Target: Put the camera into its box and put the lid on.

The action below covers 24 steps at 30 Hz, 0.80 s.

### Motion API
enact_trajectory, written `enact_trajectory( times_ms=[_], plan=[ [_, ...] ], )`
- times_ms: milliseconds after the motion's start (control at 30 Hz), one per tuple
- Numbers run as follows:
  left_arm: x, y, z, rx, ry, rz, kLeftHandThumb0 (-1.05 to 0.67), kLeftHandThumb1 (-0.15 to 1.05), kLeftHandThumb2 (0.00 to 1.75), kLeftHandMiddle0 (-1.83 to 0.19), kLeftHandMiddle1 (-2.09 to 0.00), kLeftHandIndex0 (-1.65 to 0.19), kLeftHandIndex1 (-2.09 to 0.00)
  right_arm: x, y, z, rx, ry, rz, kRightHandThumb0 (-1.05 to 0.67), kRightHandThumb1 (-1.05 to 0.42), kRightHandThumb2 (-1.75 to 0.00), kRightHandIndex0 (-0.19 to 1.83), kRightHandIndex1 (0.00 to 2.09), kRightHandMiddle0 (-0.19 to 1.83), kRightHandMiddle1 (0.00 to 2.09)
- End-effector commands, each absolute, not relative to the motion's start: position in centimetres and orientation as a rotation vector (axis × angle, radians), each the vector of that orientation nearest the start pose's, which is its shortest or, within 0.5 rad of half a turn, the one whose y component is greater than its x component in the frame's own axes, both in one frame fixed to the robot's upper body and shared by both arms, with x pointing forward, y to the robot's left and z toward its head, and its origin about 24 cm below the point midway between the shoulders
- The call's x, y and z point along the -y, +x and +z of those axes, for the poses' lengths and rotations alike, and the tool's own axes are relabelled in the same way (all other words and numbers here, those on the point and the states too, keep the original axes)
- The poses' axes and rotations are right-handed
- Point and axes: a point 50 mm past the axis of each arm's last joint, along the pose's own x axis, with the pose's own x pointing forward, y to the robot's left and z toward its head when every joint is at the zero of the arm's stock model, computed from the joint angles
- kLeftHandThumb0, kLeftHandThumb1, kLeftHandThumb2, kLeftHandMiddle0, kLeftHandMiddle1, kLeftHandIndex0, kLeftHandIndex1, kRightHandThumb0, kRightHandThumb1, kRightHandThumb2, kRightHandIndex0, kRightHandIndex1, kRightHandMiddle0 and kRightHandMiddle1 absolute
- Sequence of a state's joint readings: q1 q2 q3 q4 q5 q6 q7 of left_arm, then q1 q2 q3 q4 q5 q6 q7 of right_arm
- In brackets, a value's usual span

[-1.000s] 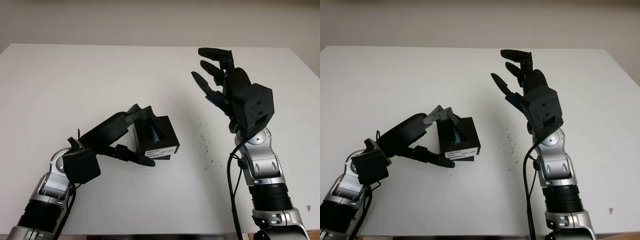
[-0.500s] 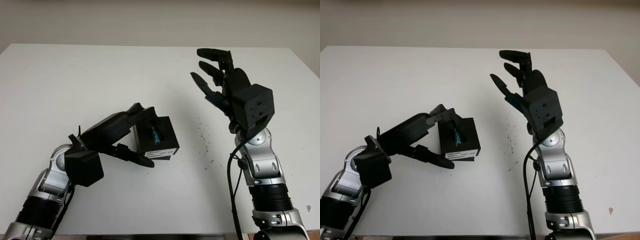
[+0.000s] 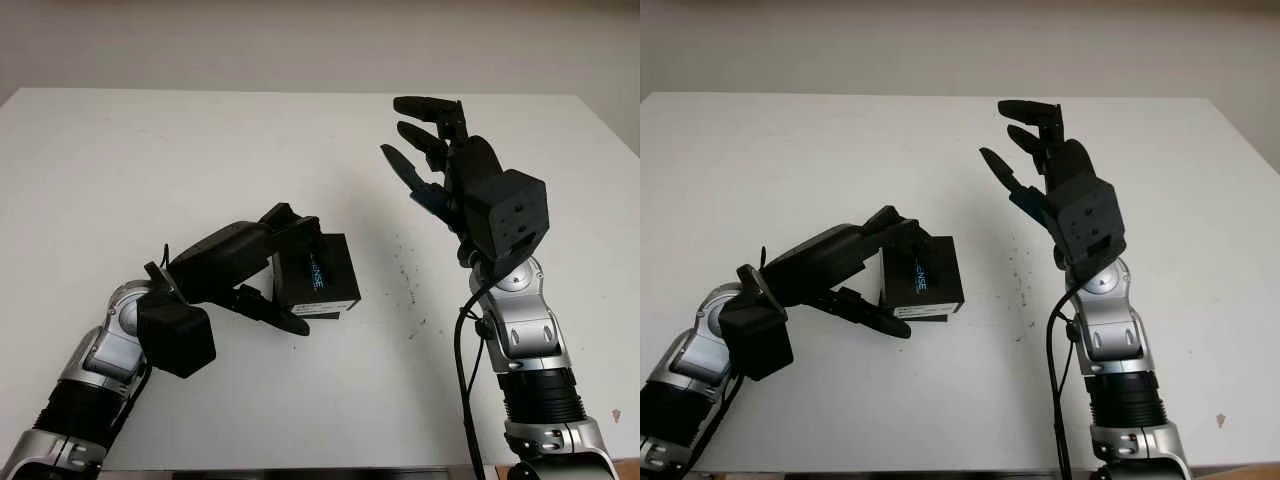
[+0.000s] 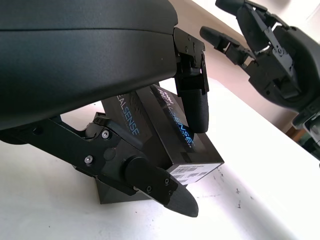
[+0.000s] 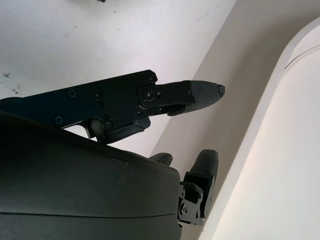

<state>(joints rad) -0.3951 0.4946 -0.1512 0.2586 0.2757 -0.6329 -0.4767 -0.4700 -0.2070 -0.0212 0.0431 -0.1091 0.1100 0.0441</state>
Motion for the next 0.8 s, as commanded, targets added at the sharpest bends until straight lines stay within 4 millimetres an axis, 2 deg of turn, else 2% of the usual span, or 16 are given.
enact_trajectory(
  times_ms=[0, 267, 333, 433, 500, 600, 667, 767],
  plan=[
    [-15.56, 29.61, 12.76, 0.545, 0.969, -0.763, -0.16, 1.03, 0.05, -0.09, -1.59, -0.19, -1.54, 16.09, 32.67, 16.16, 0.323, -0.309, 0.055, -0.52, -1.05, -0.24, 0.07, 0.51, -0.19, 1.13],
    [-15.59, 29.62, 12.72, 0.569, 1.007, -0.752, -0.17, 1.03, 0.05, 0.00, -1.66, -0.18, -1.57, 16.23, 32.69, 16.03, 0.316, -0.314, 0.056, -0.53, -1.05, -0.24, 0.07, 0.54, -0.17, 1.09],
    [-15.59, 29.62, 12.75, 0.598, 1.062, -0.736, -0.21, 1.03, 0.06, 0.04, -1.65, -0.17, -1.57, 16.24, 32.64, 16.07, 0.320, -0.320, 0.058, -0.52, -1.05, -0.24, 0.06, 0.54, -0.18, 1.09],
    [-15.70, 29.75, 12.86, 0.617, 1.165, -0.711, -0.26, 1.03, 0.06, 0.08, -1.34, -0.12, -1.48, 16.34, 32.63, 16.03, 0.318, -0.327, 0.057, -0.52, -1.05, -0.24, 0.06, 0.54, -0.16, 1.06],
    [-15.84, 29.89, 12.97, 0.619, 1.218, -0.689, -0.30, 1.04, 0.06, 0.11, -1.06, -0.04, -1.30, 16.33, 32.63, 16.03, 0.313, -0.323, 0.056, -0.53, -1.05, -0.24, 0.06, 0.55, -0.15, 1.05],
    [-16.14, 30.12, 13.13, 0.612, 1.258, -0.655, -0.34, 1.05, 0.07, 0.04, -0.61, -0.02, -0.89, 16.30, 32.60, 16.04, 0.318, -0.323, 0.060, -0.53, -1.05, -0.24, 0.06, 0.55, -0.15, 1.05],
    [-16.28, 30.23, 13.20, 0.610, 1.270, -0.640, -0.35, 1.05, 0.07, 0.02, -0.52, -0.02, -0.79, 16.28, 32.59, 16.04, 0.318, -0.323, 0.060, -0.52, -1.05, -0.24, 0.05, 0.55, -0.16, 1.06],
    [-16.49, 30.40, 13.22, 0.606, 1.290, -0.628, -0.36, 1.04, 0.07, -0.01, -0.49, -0.04, -0.78, 16.30, 32.59, 16.02, 0.317, -0.325, 0.063, -0.52, -1.05, -0.24, 0.04, 0.55, -0.17, 1.07]
  ],
)
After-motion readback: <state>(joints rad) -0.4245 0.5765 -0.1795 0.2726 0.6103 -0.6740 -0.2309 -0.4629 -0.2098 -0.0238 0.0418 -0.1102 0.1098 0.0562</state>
